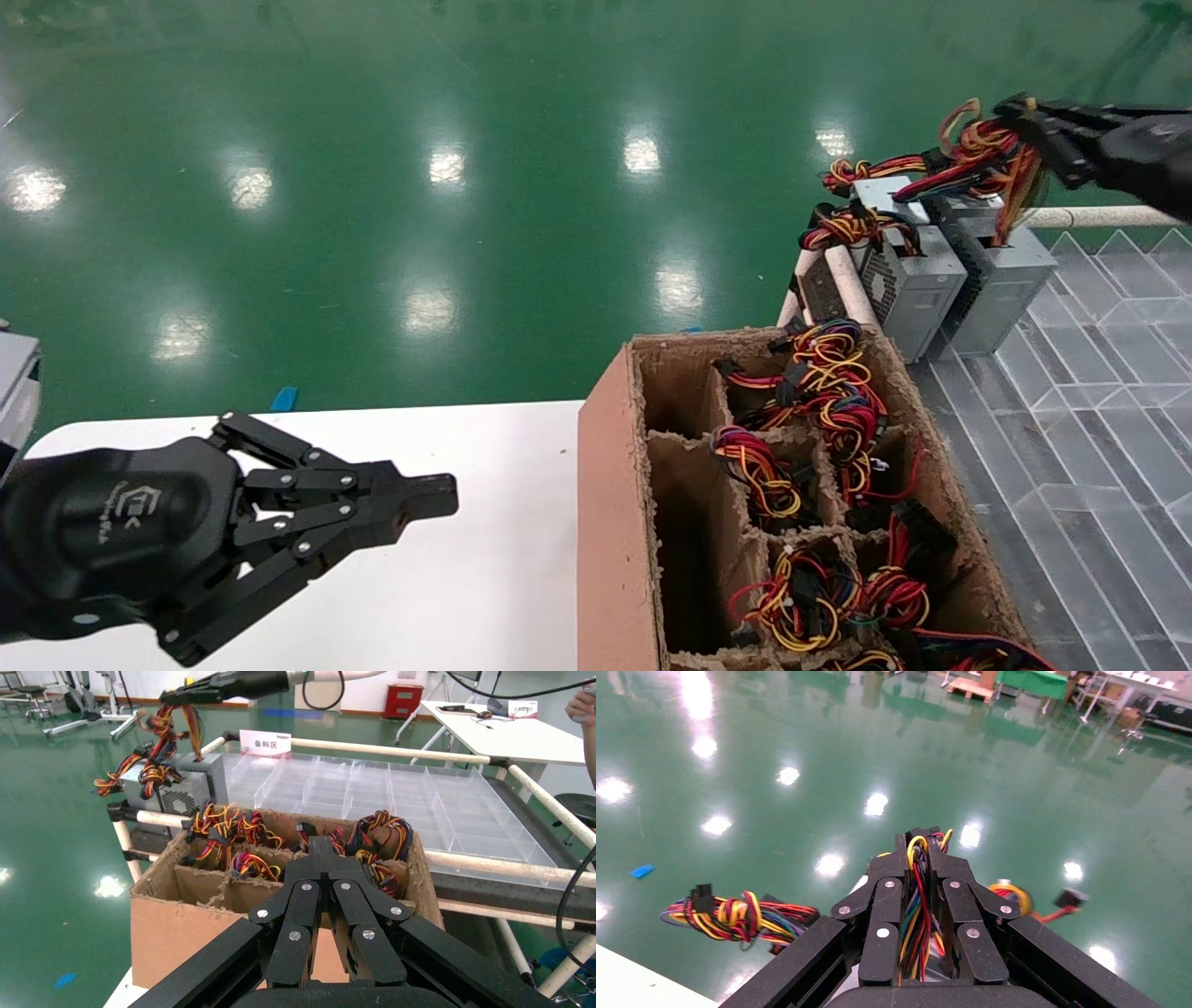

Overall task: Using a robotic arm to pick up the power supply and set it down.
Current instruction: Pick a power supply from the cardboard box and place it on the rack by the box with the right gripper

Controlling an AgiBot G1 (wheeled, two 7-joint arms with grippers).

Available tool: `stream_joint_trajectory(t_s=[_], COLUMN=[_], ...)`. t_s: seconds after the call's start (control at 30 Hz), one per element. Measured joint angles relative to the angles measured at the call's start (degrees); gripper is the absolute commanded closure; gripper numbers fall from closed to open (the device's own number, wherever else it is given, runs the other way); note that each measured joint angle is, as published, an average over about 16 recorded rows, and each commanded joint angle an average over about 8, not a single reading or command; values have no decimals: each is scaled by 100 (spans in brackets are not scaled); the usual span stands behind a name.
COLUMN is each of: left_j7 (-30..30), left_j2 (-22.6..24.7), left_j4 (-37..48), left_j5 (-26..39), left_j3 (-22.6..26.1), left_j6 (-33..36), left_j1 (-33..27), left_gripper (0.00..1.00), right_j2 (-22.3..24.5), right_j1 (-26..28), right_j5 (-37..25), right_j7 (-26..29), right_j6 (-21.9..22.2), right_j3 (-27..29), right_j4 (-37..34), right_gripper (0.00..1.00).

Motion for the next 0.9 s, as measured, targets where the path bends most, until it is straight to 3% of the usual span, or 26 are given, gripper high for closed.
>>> stream_joint_trajectory(t_s=[0.13, 0.4, 0.9], left_j7=[0, 0, 0], left_j2=[0, 0, 0], left_j4=[0, 0, 0], left_j5=[0, 0, 0], left_j3=[0, 0, 0], left_j6=[0, 0, 0], left_j1=[0, 0, 0], left_gripper=[100, 100, 100], right_j2=[-88, -130, -116], right_j1=[-42, -97, -92], right_j5=[-3, -23, 23], right_j7=[19, 89, 156], right_j6=[49, 78, 104], right_j3=[-2, -15, 16], right_j4=[3, -6, 37], right_gripper=[98, 0, 0])
